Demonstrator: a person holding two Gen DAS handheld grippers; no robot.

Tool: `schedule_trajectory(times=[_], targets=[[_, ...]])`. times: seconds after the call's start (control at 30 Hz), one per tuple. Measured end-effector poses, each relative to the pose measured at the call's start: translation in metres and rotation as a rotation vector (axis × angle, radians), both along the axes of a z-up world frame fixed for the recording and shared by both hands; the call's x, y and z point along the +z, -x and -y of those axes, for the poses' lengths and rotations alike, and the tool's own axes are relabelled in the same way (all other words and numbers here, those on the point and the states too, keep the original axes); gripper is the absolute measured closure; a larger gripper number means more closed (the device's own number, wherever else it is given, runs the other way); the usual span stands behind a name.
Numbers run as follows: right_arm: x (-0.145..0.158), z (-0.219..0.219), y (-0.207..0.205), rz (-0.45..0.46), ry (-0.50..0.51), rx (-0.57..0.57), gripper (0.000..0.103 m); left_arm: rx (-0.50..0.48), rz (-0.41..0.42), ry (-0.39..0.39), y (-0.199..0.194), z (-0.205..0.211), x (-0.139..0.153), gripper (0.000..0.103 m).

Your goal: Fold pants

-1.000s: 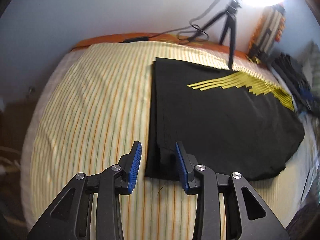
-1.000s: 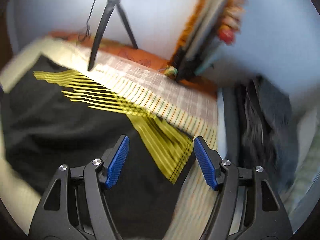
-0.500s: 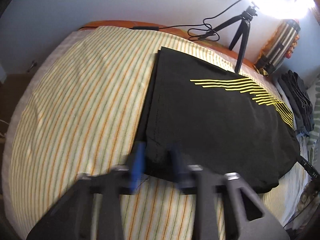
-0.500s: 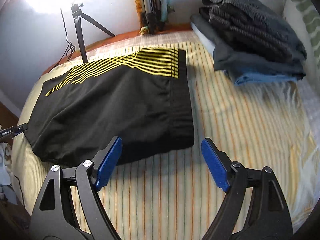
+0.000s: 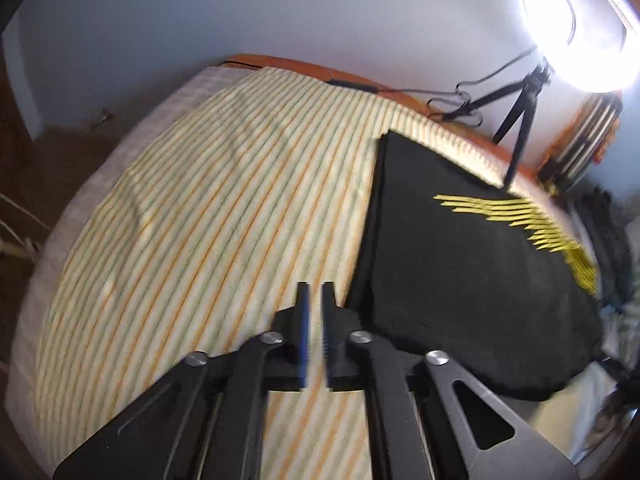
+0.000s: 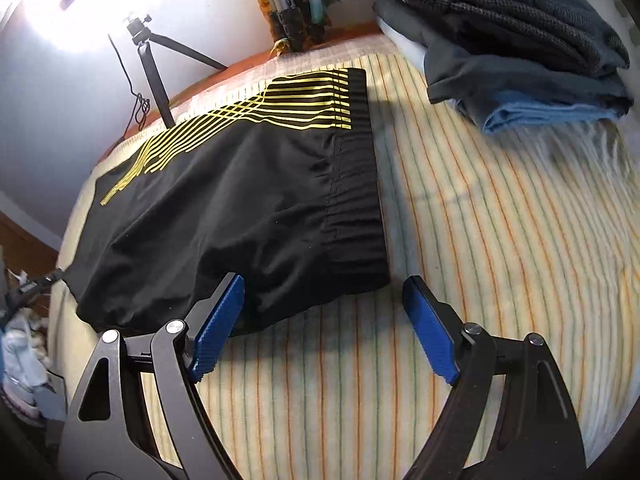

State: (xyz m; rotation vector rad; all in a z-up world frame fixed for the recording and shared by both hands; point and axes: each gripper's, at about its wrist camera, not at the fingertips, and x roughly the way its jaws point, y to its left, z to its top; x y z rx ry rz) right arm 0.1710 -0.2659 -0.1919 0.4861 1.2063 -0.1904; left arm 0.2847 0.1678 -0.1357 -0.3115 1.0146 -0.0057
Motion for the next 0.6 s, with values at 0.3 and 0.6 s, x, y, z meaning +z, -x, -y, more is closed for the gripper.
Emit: schedule_trajectory(times=[0.3,0.6], targets=[[0.002,-0.006,-0.002,0.003,0.019,0.010,0.019,0.010,-0.058,0.233,-0.006,0.017,-0.003,0.086],[0.008,-0.001,0.000,0.023,0.036,0.010,0.019,0.079,-0.128,0.199,-0.001,0.019,-0.014,0.075]])
